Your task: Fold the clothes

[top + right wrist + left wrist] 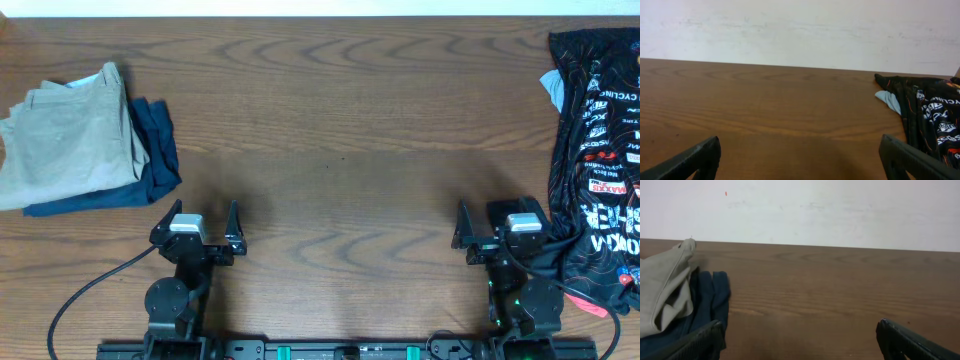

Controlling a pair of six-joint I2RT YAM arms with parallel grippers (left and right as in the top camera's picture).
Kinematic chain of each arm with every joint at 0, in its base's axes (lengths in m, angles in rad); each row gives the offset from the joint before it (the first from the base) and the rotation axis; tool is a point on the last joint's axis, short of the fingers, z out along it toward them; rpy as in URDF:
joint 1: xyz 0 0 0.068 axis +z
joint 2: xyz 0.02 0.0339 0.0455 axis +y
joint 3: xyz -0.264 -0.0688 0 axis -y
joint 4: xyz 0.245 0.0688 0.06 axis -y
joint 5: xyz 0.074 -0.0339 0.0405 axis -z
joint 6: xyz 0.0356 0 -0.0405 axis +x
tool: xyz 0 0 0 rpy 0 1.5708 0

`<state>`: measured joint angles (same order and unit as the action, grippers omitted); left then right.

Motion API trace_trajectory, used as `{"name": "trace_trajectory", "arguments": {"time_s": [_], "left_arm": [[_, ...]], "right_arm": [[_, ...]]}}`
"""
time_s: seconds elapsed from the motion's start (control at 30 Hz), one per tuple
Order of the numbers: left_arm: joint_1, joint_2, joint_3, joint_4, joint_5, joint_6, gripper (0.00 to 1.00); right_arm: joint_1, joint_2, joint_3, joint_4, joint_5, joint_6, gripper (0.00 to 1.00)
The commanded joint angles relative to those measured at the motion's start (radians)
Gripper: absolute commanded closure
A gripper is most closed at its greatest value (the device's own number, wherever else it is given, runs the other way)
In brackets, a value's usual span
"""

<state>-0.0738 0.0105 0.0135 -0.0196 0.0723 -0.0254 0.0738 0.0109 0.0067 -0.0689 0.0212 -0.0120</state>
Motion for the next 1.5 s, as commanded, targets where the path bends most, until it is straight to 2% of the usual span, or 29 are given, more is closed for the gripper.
{"name": "trace_trajectory", "arguments": {"time_s": [0.0, 0.93, 1.0, 1.13, 1.47], "left_arm": [[-0.003, -0.006, -0.010, -0.043, 0.033, 0.006, 0.02], [-0.003, -0.006, -0.010, -0.043, 0.033, 0.006, 0.02], [-0.003, -0.006, -0.010, -0.043, 0.033, 0.006, 0.02], [-0.003, -0.006, -0.010, -0.043, 0.033, 0.004, 0.02], [-0.003, 0.071, 0.000, -0.048, 0.032, -0.108, 0.02]], "right_arm": [[-0.008, -0.006, -0.001, -0.004, -0.002, -0.012, 0.01], [-0.008, -0.006, -0.001, -0.005, -0.003, -0.011, 0.01], [-0.008, -0.006, -0.001, -0.003, -0.003, 0.015, 0.01], [-0.008, -0.006, -0.001, -0.004, -0.003, 0.165, 0.01], [-0.008, 0.045, 0.016, -0.034, -0.018, 0.172, 0.01]]}}
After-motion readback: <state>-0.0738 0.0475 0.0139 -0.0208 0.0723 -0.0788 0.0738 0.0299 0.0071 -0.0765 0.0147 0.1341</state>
